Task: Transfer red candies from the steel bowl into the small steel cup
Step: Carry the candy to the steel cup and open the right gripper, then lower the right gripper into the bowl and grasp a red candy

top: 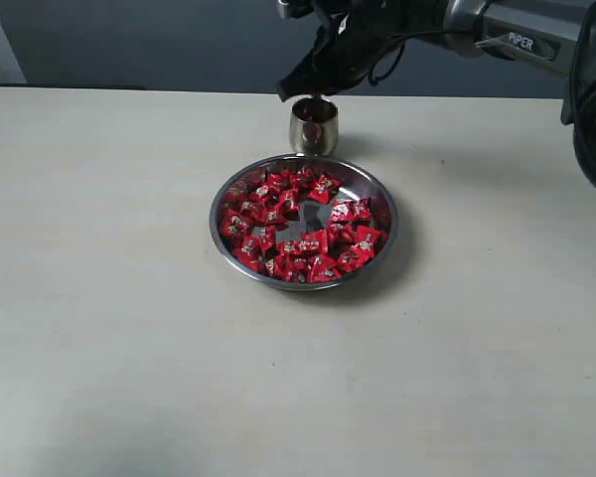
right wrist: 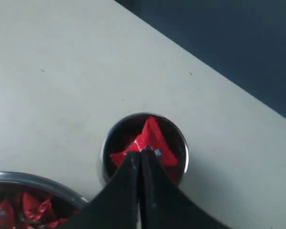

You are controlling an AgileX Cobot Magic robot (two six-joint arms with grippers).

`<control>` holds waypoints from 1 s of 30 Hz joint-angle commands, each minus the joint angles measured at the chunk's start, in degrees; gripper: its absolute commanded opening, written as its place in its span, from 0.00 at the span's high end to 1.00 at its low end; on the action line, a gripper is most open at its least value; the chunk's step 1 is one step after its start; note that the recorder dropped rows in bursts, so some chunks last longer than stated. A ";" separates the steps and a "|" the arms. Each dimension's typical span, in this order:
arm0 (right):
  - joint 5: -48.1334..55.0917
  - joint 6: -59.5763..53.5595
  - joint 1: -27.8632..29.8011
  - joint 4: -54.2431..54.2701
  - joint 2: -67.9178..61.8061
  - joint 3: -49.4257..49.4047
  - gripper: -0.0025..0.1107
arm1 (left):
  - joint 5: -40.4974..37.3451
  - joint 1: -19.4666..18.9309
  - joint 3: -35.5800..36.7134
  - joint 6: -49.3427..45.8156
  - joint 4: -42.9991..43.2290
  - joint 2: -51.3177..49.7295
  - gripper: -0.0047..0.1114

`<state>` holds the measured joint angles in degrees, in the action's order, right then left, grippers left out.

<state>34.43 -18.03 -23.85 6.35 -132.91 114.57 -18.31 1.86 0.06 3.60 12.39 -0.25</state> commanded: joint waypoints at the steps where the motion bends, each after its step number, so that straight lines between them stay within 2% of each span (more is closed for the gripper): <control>1: -1.25 0.29 1.12 -0.37 -1.07 0.04 0.98 | 0.39 0.02 -0.06 0.31 0.17 0.25 0.96; 6: -3.62 0.29 1.16 1.41 -1.07 0.04 0.98 | 0.39 0.02 -0.06 0.31 0.17 0.25 0.96; 13: -3.59 0.29 1.16 1.66 -1.53 0.04 0.73 | 0.39 0.02 -0.06 0.31 0.17 0.25 0.96; 17: -3.61 0.29 1.16 1.66 -1.53 0.04 0.71 | 0.39 0.02 -0.06 0.31 0.17 0.25 0.96; 21: 6.94 0.29 0.44 7.91 1.40 0.04 0.71 | 0.39 0.02 -0.06 0.31 0.27 0.25 0.96; 26: 29.11 -1.80 -1.65 10.18 1.24 0.04 0.71 | 0.39 0.02 -0.06 0.31 0.16 0.25 0.96; 28: 34.65 -2.93 -2.03 9.84 0.54 0.04 0.71 | 0.39 0.02 -0.06 0.31 0.16 0.25 0.96; 30: 35.53 -3.33 -2.36 9.62 -0.59 0.04 0.71 | 0.39 0.02 -0.06 0.31 0.16 0.25 0.96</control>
<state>68.13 -20.32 -26.18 16.61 -132.78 114.57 -18.31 1.86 0.06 3.60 12.39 -0.25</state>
